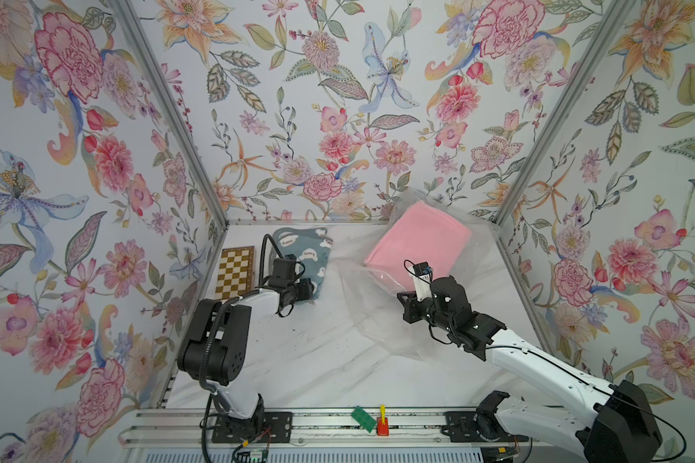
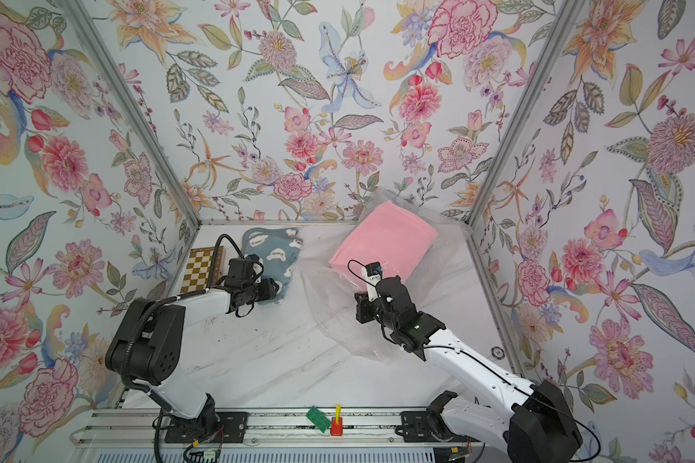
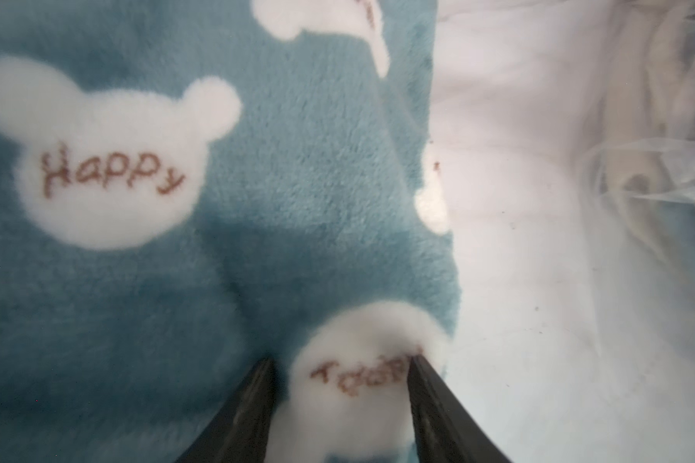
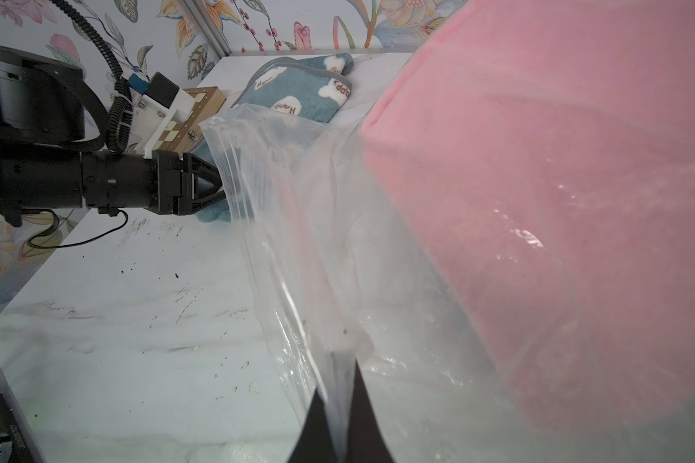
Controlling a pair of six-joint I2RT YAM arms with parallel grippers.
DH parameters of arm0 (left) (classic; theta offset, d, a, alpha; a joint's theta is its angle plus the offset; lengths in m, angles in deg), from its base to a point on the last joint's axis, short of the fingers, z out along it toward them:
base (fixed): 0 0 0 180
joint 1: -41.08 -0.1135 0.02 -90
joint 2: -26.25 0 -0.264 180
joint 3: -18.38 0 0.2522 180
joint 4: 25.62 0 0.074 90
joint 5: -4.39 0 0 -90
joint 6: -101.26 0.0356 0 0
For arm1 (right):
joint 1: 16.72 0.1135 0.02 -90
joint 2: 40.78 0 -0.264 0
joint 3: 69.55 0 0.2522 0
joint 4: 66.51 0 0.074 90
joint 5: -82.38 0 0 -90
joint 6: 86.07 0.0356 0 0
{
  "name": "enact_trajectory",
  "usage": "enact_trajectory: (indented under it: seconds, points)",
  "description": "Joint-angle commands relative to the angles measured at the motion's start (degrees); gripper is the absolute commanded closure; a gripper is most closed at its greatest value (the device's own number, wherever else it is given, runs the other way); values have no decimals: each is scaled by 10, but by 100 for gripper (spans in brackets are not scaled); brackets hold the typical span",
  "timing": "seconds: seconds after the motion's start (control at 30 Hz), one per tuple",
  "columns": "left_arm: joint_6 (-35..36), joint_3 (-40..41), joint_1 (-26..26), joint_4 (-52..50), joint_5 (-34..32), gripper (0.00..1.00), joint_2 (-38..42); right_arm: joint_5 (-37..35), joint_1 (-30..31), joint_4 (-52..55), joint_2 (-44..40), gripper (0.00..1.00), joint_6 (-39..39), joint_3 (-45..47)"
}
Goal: Take the blanket out of the vacuum bag
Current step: Place the blanket at the center of the board.
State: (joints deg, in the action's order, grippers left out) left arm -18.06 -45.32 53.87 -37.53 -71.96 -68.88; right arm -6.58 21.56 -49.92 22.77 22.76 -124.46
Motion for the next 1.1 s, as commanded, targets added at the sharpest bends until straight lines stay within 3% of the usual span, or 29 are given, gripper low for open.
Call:
enact_trajectory:
  seconds: [0.0, 0.07, 0.27, 0.43, 0.67, 0.8, 0.97, 1.07]
  points:
    - [28, -34, 4, -20, 8, 41, 50, -6, -1, 7, 1, 100, -7, -18]
    - [25, -35, 0, -14, -4, 39, 71, -5, -1, 6, 1, 100, -7, -20]
    - [-6, -22, -28, 5, -9, 41, 22, 5, -1, 15, 11, 100, -10, -37]
    - [-39, 21, -44, 34, -54, 41, 12, 5, 0, 17, 2, 100, -7, -33]
    - [-68, 74, -57, 131, 13, 40, -33, 4, -1, 21, 3, 100, -6, -31]
    - [-62, 82, -56, 148, 11, 40, 1, 2, -1, 24, 0, 100, -6, -32]
    - [-37, 81, -57, 108, -42, 39, 101, 0, -1, 21, 1, 100, -6, -32]
    - [-33, 84, -60, 90, -63, 39, 116, 4, -1, 17, 8, 100, -6, -33]
